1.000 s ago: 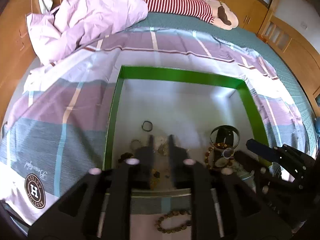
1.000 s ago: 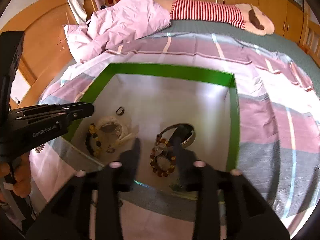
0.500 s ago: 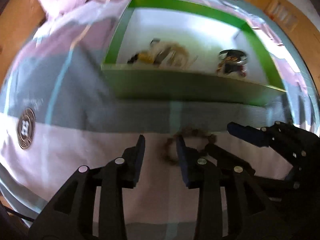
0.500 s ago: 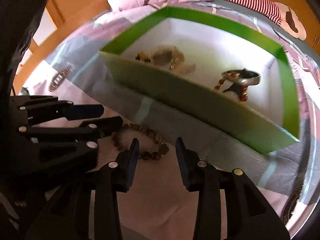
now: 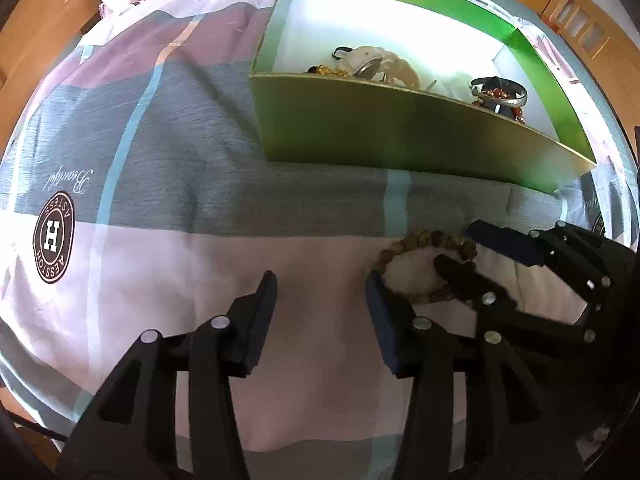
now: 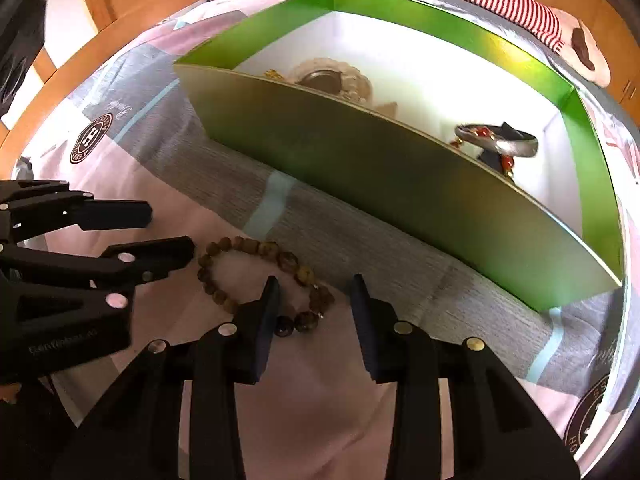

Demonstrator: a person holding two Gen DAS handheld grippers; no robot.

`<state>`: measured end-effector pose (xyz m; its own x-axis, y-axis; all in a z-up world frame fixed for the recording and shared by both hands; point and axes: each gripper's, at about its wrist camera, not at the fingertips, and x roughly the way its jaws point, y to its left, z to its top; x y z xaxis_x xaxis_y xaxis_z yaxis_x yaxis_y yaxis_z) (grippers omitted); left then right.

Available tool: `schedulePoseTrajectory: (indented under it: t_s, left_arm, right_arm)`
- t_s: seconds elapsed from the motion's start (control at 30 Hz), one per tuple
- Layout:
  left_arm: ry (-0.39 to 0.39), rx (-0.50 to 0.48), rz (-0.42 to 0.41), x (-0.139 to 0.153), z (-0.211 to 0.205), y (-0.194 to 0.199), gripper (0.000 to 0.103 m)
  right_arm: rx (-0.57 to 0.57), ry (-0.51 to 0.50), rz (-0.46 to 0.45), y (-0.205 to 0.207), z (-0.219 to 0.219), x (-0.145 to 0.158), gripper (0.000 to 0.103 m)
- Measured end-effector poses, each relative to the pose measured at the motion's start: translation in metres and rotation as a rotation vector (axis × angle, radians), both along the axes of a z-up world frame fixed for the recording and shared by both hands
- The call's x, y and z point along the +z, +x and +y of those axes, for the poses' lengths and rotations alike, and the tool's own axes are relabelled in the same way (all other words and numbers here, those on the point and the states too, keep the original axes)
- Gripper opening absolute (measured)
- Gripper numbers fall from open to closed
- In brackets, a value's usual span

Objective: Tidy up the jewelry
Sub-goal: 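Grasp the brown wooden bead bracelet with the right tool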

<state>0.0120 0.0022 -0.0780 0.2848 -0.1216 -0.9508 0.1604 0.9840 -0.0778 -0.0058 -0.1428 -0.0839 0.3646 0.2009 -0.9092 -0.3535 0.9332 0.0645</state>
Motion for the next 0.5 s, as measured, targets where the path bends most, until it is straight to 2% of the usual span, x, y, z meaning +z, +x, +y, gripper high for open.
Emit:
schedulePoseTrajectory:
  t_s: [0.2,0.3,0.33,0.4,0.43,0.5]
  left_arm:
    - [0.077,-0.048,-0.015,-0.011,-0.011,-0.007,0.047]
    - [0.077,-0.043,-0.023,-0.012,-0.012,-0.007,0.047]
    - [0.084,-0.040,-0.031,-0.012,-0.014,-0.006,0.039]
    - [0.088,-0.062,-0.045,-0.009,-0.019,-0.009,0.008]
    - [0.087,-0.072,-0.045,-0.009,-0.022,-0.008,0.005]
    - [0.106,-0.080,-0.052,-0.008,-0.033,-0.009,0.002]
  right_arm:
    - [-0.007,-0.002,0.000,-0.001,0.000,-0.001,0.037]
    - [-0.005,-0.010,-0.007,-0.003,0.001,0.000,0.037]
    - [-0.005,-0.014,-0.009,-0.003,0.001,0.000,0.036]
    - [-0.002,-0.020,-0.015,-0.004,0.002,0.000,0.022]
    - [-0.001,-0.027,-0.020,-0.005,0.002,0.001,0.012]
    - [0.005,-0.032,-0.018,-0.005,0.002,0.003,0.012]
